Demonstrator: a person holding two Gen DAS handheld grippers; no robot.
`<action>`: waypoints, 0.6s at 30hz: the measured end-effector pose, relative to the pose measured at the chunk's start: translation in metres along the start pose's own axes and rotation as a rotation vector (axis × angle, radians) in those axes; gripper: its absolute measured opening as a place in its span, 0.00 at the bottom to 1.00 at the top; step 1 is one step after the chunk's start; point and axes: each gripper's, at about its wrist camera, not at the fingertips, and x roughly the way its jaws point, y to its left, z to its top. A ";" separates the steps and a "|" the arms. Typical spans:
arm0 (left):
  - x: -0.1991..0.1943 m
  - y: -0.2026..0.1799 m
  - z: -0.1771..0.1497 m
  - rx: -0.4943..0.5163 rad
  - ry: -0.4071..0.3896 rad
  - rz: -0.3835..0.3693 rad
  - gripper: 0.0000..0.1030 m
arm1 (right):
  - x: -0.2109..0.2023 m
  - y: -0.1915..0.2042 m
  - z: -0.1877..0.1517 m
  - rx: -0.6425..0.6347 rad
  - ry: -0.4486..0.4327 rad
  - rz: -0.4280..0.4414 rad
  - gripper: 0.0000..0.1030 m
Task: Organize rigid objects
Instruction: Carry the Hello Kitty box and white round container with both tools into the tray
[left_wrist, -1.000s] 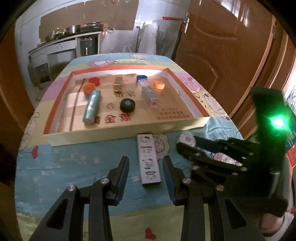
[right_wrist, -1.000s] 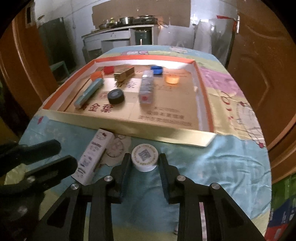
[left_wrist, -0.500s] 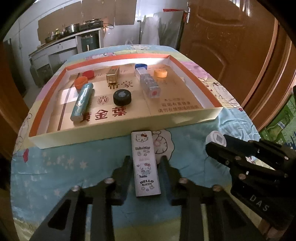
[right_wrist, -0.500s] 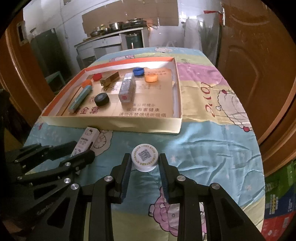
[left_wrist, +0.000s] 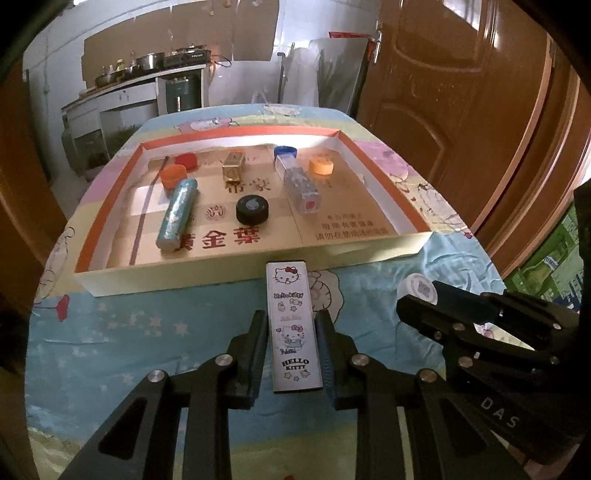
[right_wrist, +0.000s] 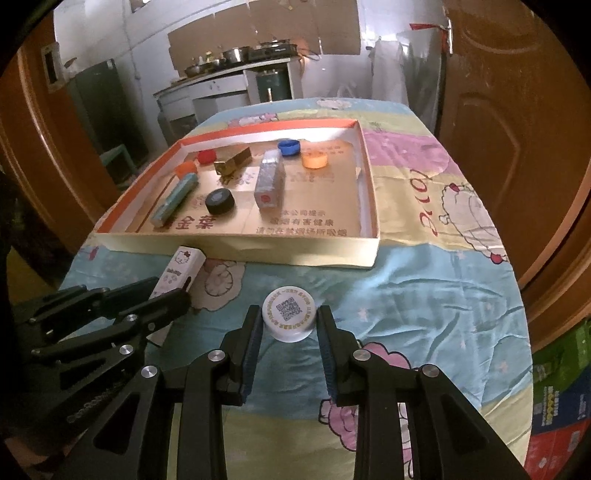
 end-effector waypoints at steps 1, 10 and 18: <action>-0.002 0.001 0.000 -0.002 -0.004 -0.001 0.26 | -0.002 0.001 0.001 -0.003 -0.003 0.000 0.30; -0.023 0.011 0.008 -0.026 -0.049 -0.010 0.26 | -0.012 0.019 0.008 -0.043 -0.023 0.000 0.30; -0.034 0.025 0.022 -0.058 -0.081 -0.029 0.26 | -0.023 0.031 0.019 -0.078 -0.052 -0.006 0.30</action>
